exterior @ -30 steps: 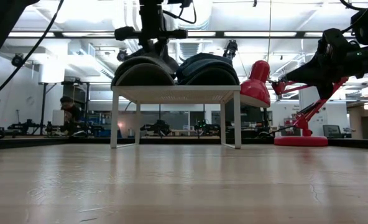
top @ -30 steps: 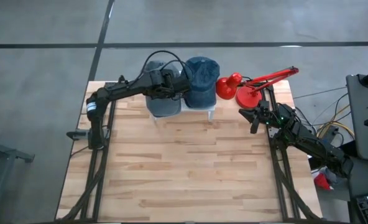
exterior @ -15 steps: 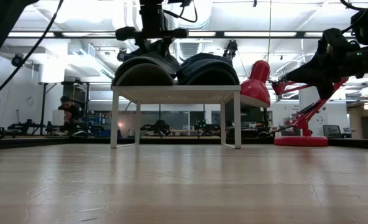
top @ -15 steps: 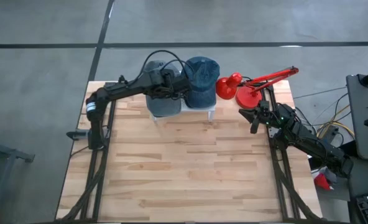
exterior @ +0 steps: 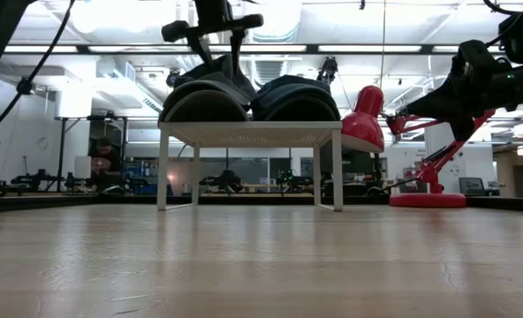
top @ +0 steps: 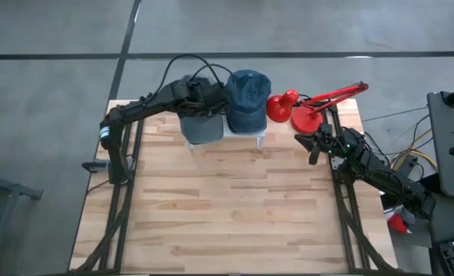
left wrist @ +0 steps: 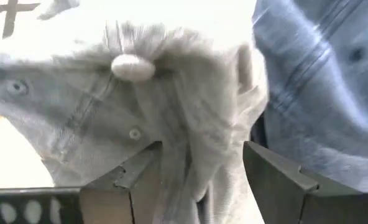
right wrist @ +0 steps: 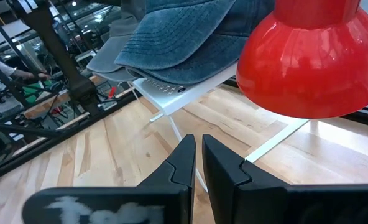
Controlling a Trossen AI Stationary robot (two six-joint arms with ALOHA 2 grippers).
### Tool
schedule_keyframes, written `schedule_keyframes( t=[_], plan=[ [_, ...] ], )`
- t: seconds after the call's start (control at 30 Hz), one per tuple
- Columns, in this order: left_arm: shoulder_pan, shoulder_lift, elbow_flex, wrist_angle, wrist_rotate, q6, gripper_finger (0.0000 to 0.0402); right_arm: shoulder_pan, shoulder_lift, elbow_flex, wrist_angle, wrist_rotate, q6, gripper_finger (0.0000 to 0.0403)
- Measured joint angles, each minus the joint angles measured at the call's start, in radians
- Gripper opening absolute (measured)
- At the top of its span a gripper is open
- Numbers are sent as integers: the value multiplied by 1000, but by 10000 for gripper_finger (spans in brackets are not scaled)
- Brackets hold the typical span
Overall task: Pick & Place hat
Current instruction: Stack the gray cap on the stacked gray caps on the shelf, then return to Home Position
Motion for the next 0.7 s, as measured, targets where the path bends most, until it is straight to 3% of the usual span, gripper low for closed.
schedule_keyframes(
  t=[0.4, 0.7],
  plan=[
    [-34, -57, 110, 2, 1, 23, 222, 0, 0, 0, 0, 0, -1, 27],
    [-189, -119, 103, 1, 2, 136, 222, 0, 0, 0, -1, 0, -3, 27]
  ],
)
